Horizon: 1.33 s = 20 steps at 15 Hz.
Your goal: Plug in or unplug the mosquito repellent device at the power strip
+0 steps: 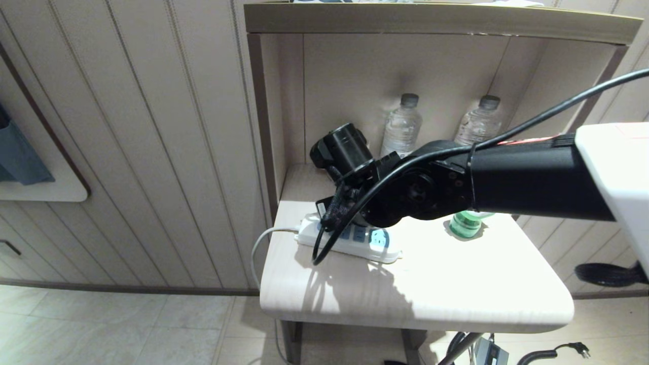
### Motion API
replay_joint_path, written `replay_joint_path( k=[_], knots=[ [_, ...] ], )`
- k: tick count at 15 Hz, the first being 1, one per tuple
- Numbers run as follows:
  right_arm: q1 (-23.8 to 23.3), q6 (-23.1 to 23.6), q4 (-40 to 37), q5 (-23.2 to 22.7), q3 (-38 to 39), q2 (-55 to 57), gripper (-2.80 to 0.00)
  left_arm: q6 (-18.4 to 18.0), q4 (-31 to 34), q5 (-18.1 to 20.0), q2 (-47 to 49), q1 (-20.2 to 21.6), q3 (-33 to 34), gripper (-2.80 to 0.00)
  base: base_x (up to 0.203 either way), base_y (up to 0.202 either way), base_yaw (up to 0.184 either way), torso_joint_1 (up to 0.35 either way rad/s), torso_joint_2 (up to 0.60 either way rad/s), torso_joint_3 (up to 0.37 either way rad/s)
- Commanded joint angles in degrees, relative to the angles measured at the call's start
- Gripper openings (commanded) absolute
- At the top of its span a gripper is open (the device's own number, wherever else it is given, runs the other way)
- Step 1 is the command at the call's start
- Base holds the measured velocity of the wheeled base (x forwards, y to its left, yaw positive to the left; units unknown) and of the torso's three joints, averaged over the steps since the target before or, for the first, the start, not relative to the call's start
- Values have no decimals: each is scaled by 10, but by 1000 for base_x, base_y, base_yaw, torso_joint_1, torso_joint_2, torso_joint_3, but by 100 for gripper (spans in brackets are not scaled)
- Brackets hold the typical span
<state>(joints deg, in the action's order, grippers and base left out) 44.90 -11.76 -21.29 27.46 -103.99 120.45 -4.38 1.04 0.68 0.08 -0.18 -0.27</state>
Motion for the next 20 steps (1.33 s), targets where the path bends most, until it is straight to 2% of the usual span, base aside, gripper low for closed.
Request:
replay_joint_path(
  k=[1, 3, 11, 15, 20],
  knots=[
    [0, -1, -1, 25, -49, 42, -280, 0, 0, 0, 0, 0, 0, -280, 0, 0, 0, 0, 0, 0],
    [2, 1, 1, 34, -80, 65, -280, 0, 0, 0, 0, 0, 0, -280, 0, 0, 0, 0, 0, 0],
    [50, 4, 12, 34, -78, 61, -280, 0, 0, 0, 0, 0, 0, -280, 0, 0, 0, 0, 0, 0],
    [65, 3, 9, 35, -58, 44, -280, 0, 0, 0, 0, 0, 0, -280, 0, 0, 0, 0, 0, 0],
    [60, 0, 10, 35, -20, 16, -280, 0, 0, 0, 0, 0, 0, -280, 0, 0, 0, 0, 0, 0]
  ],
)
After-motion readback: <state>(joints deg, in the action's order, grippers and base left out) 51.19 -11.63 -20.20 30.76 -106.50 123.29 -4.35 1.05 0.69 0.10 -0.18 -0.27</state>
